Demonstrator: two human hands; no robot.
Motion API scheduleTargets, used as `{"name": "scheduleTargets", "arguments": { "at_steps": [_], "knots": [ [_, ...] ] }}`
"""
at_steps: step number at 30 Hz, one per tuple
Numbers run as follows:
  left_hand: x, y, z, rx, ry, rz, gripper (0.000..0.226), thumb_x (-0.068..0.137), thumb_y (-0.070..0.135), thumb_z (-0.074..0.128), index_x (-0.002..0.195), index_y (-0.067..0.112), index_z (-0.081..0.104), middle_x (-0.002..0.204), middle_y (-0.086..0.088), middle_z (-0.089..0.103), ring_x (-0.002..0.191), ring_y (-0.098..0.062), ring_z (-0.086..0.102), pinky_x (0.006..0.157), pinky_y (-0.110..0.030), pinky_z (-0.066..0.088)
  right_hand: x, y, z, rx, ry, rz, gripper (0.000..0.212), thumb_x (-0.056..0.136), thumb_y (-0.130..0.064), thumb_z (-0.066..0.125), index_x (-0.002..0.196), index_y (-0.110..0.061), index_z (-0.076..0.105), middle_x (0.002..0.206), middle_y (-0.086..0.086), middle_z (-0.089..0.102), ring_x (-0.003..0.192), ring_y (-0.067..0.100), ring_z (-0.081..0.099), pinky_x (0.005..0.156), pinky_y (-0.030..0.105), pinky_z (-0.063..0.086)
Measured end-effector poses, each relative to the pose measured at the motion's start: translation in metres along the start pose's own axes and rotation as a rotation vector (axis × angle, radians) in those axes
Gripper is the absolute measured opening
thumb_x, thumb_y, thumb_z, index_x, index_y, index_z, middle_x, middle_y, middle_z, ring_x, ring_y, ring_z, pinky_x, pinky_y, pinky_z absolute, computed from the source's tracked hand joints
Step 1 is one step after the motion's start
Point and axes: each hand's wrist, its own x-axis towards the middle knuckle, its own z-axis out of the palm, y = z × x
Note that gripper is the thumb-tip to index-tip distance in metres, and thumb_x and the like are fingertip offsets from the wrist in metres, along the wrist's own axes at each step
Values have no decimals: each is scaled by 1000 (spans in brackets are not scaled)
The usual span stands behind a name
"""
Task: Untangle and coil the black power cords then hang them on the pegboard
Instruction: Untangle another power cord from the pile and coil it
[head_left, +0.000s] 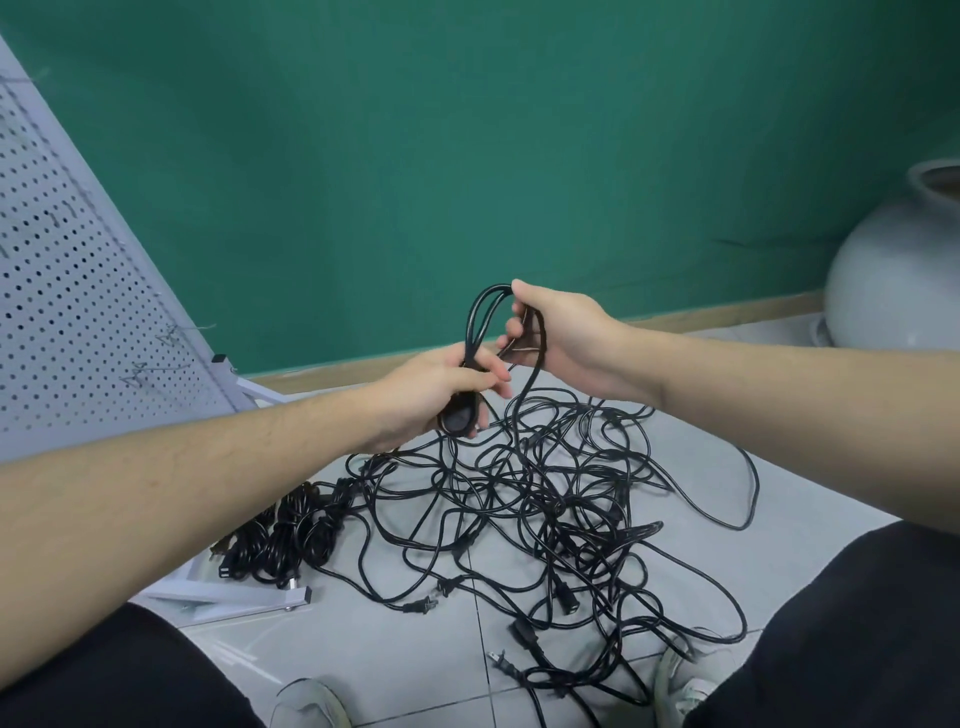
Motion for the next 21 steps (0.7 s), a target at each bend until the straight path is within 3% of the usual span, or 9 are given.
{"name": "scheduleTargets", "arguments": {
  "at_steps": [3, 5, 7, 9, 12, 14, 15, 18, 21],
  "knots": [
    [3, -2, 7, 61, 61, 63, 22, 104, 23, 57, 87, 18, 69, 102, -5, 68, 94, -20, 62, 89, -43, 51, -1, -1, 8, -4, 41, -16, 35, 108, -34, 42, 78, -16, 42, 58, 0, 38, 59, 22, 43, 64, 32, 41],
    [4, -2, 11, 134, 105, 126, 28, 101, 33, 58, 77, 25, 70, 96, 15, 69, 99, -8, 58, 102, -37, 38, 2, 1, 9, -21, 53, -36, 37, 109, -37, 40, 78, -17, 40, 56, -1, 38, 57, 23, 42, 58, 33, 40],
    [4, 2, 14, 107, 107, 127, 29, 94, 40, 60, 70, 26, 68, 93, 15, 69, 98, -11, 57, 99, -35, 36, 3, 1, 10, 9, 57, -48, 38, 109, -38, 38, 78, -17, 40, 55, 0, 43, 57, 23, 42, 51, 32, 39],
    [2, 4, 16, -13, 36, 70, 27, 91, 38, 62, 68, 26, 70, 101, -2, 69, 103, -24, 57, 102, -42, 41, 2, 0, 11, -12, 65, -69, 40, 108, -40, 38, 75, -19, 40, 55, -2, 48, 58, 23, 43, 51, 31, 38],
    [-2, 7, 16, -138, -62, 1, 25, 103, 21, 56, 81, 16, 65, 90, -3, 75, 89, -16, 70, 97, -37, 49, 1, -1, 18, -122, 87, -140, 43, 108, -40, 39, 69, -21, 41, 56, -4, 54, 61, 18, 48, 63, 31, 37],
    [-6, 12, 18, -185, -83, 3, 20, 103, 17, 52, 89, 12, 65, 81, 0, 73, 79, -12, 70, 93, -33, 50, 1, -3, 22, -115, 82, -156, 44, 108, -40, 40, 68, -20, 41, 56, -5, 54, 61, 18, 50, 61, 26, 39],
    [-8, 14, 18, -219, -98, 7, 17, 100, 17, 53, 93, 12, 68, 82, -1, 73, 80, -13, 70, 95, -32, 51, 1, -4, 23, -105, 82, -155, 43, 107, -41, 39, 69, -21, 41, 56, -6, 55, 62, 17, 51, 62, 24, 41],
    [-10, 19, 18, -352, -180, -24, 28, 88, 23, 56, 110, 12, 70, 93, -9, 73, 89, -24, 72, 95, -33, 54, -1, -8, 21, -93, 88, -149, 41, 107, -42, 39, 72, -21, 42, 57, -7, 58, 69, 19, 54, 78, 38, 45],
    [-9, 17, 18, -313, -203, -35, 25, 96, 20, 50, 111, 12, 69, 83, -7, 71, 78, -22, 69, 78, -29, 51, -3, -4, 20, -50, 65, -110, 41, 108, -41, 39, 73, -20, 43, 59, -3, 58, 66, 20, 53, 72, 33, 47]
  ]
}}
